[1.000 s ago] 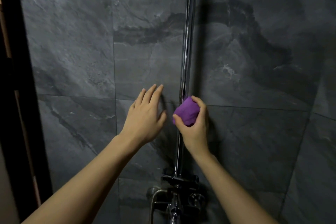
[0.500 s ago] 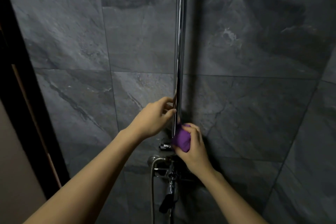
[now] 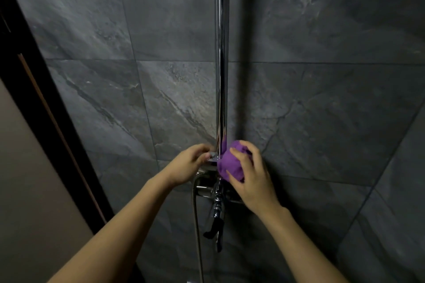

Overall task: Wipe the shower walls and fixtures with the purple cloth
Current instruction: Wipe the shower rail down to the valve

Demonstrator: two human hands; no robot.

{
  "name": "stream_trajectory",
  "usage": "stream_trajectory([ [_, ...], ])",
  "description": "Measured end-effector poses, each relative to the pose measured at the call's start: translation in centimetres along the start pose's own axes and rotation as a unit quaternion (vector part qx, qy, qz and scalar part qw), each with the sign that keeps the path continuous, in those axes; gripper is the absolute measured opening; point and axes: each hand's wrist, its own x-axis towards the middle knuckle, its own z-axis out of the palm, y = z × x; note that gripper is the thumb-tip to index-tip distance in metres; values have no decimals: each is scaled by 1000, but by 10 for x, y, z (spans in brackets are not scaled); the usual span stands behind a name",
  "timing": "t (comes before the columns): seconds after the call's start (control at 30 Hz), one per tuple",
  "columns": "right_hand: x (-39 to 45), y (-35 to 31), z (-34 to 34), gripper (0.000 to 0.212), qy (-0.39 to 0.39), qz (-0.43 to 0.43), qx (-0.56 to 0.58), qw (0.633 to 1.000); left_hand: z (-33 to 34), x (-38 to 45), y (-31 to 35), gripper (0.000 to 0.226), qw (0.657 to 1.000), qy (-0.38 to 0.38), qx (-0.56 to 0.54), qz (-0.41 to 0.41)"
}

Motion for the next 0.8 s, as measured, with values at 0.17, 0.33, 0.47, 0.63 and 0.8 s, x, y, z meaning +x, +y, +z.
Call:
stream_trajectory([
  [0.17,-2,5,-2,55,87,74,47,992,-1,-4,-1,26,999,-17,-44,-5],
  [0.33,9,-38,30,58,56,33,-69,995,-1,-7,-1,29,992,-21,-127,-17],
  [0.47,3,-34,41,56,79,41,-109,990,-4,-4,-4,24,990,-34,-137,-5],
  [0.63,-10,-26,28,55,116,78,-70,988,-6,5,-15,29,995,-39,-86,38],
  [0.8,18,-59,35,48,200,189,-49,960,-4,10,-25,32,992,-36,-72,94],
])
